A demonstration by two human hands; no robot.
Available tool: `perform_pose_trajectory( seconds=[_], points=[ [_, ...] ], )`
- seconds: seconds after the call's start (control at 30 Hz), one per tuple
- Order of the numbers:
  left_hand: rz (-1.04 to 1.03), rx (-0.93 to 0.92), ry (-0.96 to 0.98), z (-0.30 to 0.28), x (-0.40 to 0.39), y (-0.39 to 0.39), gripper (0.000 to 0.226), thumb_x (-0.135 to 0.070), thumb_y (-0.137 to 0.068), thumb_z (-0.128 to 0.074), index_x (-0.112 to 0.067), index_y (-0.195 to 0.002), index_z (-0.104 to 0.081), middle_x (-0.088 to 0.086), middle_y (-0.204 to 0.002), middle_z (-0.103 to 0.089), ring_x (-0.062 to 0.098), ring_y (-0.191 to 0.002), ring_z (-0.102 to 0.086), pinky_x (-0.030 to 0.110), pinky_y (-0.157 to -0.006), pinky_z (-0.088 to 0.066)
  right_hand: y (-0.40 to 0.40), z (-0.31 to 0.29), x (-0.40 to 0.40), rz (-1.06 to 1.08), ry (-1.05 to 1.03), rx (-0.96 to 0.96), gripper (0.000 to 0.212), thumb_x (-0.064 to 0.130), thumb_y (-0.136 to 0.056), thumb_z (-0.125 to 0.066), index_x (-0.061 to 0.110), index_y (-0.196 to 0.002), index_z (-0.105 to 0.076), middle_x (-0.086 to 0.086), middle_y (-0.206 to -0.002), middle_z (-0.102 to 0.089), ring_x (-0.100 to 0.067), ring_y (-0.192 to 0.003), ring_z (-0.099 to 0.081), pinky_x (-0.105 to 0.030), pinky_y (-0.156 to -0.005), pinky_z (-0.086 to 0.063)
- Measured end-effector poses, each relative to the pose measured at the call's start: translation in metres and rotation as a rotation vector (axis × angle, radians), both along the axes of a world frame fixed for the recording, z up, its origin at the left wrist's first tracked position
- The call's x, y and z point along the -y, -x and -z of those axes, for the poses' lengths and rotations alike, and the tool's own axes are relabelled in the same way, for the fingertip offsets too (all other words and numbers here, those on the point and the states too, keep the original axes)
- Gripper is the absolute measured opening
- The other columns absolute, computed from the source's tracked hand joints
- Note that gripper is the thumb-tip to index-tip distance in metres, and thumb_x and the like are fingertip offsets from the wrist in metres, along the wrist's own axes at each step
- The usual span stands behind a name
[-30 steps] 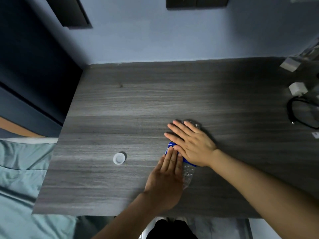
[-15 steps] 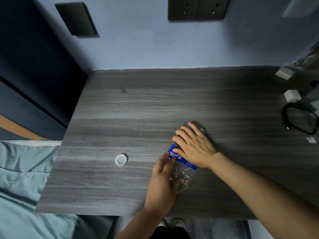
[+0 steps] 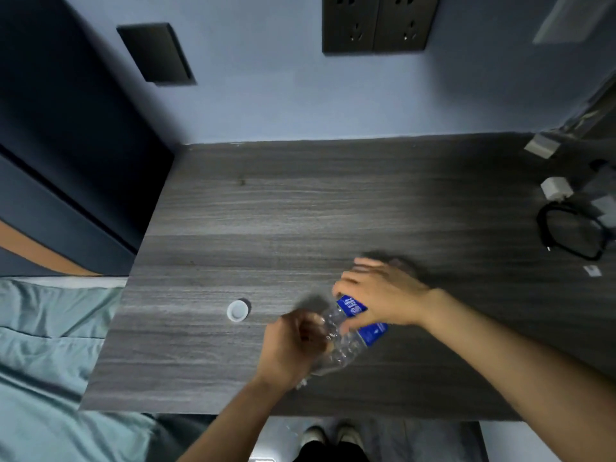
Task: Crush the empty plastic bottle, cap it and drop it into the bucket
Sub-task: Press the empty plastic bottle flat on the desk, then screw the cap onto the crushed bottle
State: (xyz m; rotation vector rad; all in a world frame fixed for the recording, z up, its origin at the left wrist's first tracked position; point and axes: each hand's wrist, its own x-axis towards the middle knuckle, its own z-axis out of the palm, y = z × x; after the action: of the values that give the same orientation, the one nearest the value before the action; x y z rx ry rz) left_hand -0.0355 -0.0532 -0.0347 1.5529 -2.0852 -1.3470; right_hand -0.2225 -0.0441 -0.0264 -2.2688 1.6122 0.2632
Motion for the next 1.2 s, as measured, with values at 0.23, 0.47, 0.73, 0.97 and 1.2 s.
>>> perform_pose_trajectory(
  seconds=[0.23, 0.47, 0.73, 0.97, 1.2],
  points=[
    [0.118, -0.022, -0.047, -0.011, 0.007, 0.000, 0.035, 0.003, -0.066, -0.068, -0.029, -0.057, -0.057, -0.014, -0.056, -0.060, -0.008, -0.049, -0.056, 0.002, -0.047, -0.039, -0.030, -0.021, 0.006, -0.035, -0.255, 0.033, 0.051, 0.056, -0.062, -0.074, 0.010, -0.081, -0.064, -0.008, -0.077, -0.070, -0.020, -0.061, -0.054, -0.027, -0.045, -0.033],
    [0.278, -0.068, -0.041, -0.022, 0.017, -0.011, 0.023, -0.002, -0.072, -0.070, -0.022, -0.078, -0.059, -0.005, -0.077, -0.066, 0.000, -0.069, -0.062, 0.013, -0.066, -0.049, -0.036, -0.017, -0.004, 0.199, -0.320, 0.308, 0.029, 0.038, -0.072, -0.075, 0.011, -0.077, -0.065, 0.009, -0.053, -0.048, -0.005, -0.045, -0.039, -0.022, -0.042, -0.026],
    [-0.032, 0.128, 0.282, -0.008, 0.048, -0.052, 0.023, -0.010, -0.082, -0.063, -0.002, -0.104, -0.063, 0.021, -0.106, -0.062, 0.029, -0.089, -0.061, 0.035, -0.081, -0.050, -0.020, -0.007, -0.014, 0.343, -0.248, 0.351, 0.023, 0.040, -0.071, -0.075, 0.019, -0.078, -0.067, -0.002, -0.078, -0.071, -0.008, -0.056, -0.049, -0.023, -0.049, -0.035],
    [0.003, 0.368, 0.296, 0.011, 0.056, -0.071, 0.025, -0.011, -0.082, -0.062, -0.003, -0.106, -0.062, 0.026, -0.112, -0.055, 0.041, -0.106, -0.048, 0.038, -0.091, -0.041, -0.021, -0.005, -0.015, 0.403, -0.260, 0.374, 0.039, 0.041, -0.072, -0.074, 0.028, -0.052, -0.043, 0.010, -0.053, -0.046, -0.006, -0.046, -0.039, -0.023, -0.046, -0.031],
    [0.248, 0.182, 0.284, -0.014, 0.039, -0.058, 0.023, -0.013, -0.075, -0.070, -0.013, -0.098, -0.068, 0.006, -0.101, -0.062, 0.023, -0.091, -0.061, 0.022, -0.077, -0.045, -0.021, -0.011, -0.017, 0.420, -0.162, 0.358, 0.037, 0.046, -0.073, -0.071, 0.011, -0.080, -0.065, -0.006, -0.075, -0.069, -0.018, -0.064, -0.059, -0.030, -0.057, -0.043]
  ],
)
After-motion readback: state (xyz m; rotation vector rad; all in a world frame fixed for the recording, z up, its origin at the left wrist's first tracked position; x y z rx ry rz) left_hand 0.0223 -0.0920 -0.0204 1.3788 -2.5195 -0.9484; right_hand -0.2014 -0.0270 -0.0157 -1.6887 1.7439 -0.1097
